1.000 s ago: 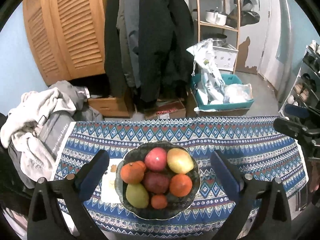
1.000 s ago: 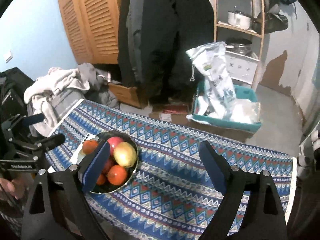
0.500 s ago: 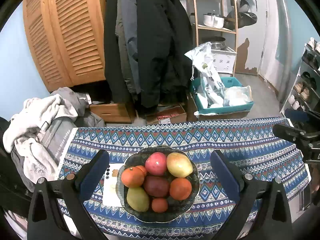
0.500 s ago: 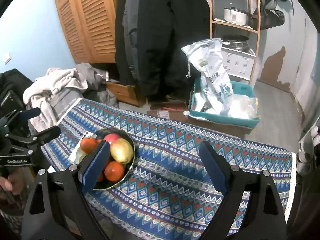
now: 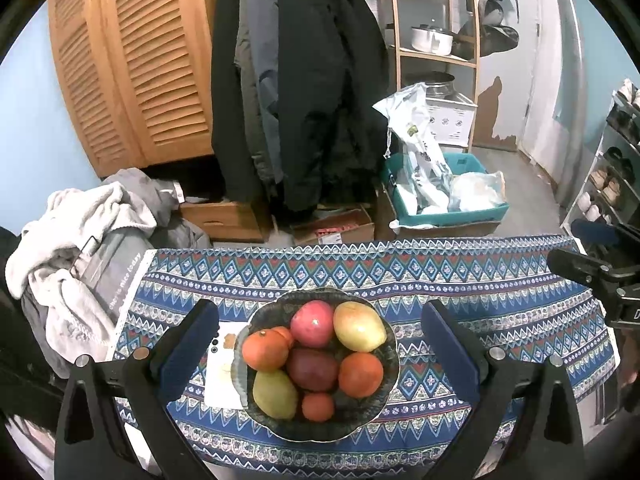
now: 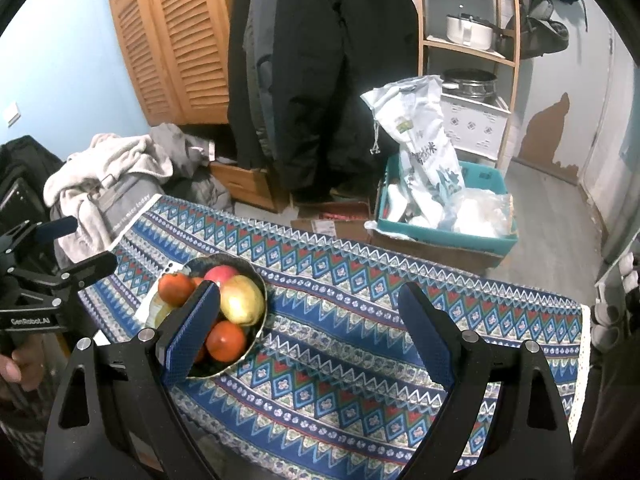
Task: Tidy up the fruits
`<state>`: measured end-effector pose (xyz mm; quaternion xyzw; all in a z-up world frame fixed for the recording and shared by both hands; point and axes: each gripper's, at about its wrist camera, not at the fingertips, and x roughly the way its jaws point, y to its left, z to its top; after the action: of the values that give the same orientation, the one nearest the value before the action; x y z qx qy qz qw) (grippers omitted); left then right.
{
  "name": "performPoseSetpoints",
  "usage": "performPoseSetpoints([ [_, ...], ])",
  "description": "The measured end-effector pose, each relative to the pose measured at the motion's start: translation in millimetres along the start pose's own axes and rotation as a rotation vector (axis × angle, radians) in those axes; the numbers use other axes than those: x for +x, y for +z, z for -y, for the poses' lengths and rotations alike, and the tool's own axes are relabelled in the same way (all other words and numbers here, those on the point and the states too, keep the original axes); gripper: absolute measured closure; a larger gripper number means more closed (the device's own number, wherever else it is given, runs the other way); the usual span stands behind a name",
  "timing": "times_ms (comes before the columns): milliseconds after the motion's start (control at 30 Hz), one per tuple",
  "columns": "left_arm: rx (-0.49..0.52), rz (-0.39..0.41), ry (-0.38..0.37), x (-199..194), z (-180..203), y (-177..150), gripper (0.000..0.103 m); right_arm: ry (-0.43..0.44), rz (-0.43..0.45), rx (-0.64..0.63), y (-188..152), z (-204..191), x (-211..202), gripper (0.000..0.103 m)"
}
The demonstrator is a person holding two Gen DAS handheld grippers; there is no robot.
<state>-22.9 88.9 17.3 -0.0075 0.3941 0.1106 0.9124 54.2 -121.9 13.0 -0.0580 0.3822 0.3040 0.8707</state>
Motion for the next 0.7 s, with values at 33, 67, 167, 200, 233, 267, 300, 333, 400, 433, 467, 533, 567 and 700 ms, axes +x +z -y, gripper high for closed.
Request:
performPoseSetpoints([
  [33,-0.001,-0.003,0.0,0.4,-0.1,-0.2,0.001,-0.002,0.001,0.001,0.1,-0.1,0.0,0.014],
  [67,-0.001,-0.007,0.0,0.9,0.0,-0.5,0.001,-0.002,0.001,0.002,0.0,0.2,-0.1,0.014],
  [167,0.0,-0.02,0.003,2.7,0.5,-1.4,0.001,0.0,-0.006,-0.001,0.0,-0.2,0.0,0.014],
  [200,0.0,-0.023,0.004,3.2,0.8,-1.7,0.001,0.0,-0.008,-0.002,0.0,-0.2,0.1,0.014],
  [233,0.001,-0.025,0.005,3.2,0.9,-2.0,0.001,0.0,-0.01,-0.003,0.2,-0.2,0.4,0.014],
  [267,0.002,-0.026,0.006,3.3,1.2,-2.3,0.001,0.0,-0.012,-0.004,0.4,-0.2,0.6,0.014],
  [300,0.002,-0.027,0.007,3.1,1.4,-2.3,0.001,-0.001,-0.012,-0.004,0.6,-0.3,0.4,0.014],
  [333,0.002,-0.026,0.008,3.0,1.5,-2.3,0.001,-0.001,-0.011,-0.004,0.7,-0.4,0.3,0.014],
  [400,0.001,-0.023,0.01,2.8,1.3,-2.3,0.001,0.0,-0.011,-0.004,0.7,-0.4,0.2,0.014],
  [433,0.0,-0.023,0.012,2.3,1.1,-2.5,0.001,-0.001,-0.008,-0.003,0.9,0.0,-0.2,0.014],
  [467,0.0,-0.023,0.012,2.3,0.9,-2.5,0.001,-0.002,-0.008,-0.004,1.1,0.1,-0.2,0.014],
  [533,-0.002,-0.019,0.011,1.7,0.7,-2.9,0.001,-0.005,-0.006,-0.005,1.2,0.4,-0.3,0.014],
  [567,-0.001,-0.018,0.011,1.7,0.8,-2.6,0.001,-0.005,-0.007,-0.005,1.3,0.7,-0.3,0.014],
  [700,0.009,-0.017,0.018,1.0,2.7,-3.5,0.001,-0.005,-0.007,-0.006,1.2,0.7,-0.5,0.014],
])
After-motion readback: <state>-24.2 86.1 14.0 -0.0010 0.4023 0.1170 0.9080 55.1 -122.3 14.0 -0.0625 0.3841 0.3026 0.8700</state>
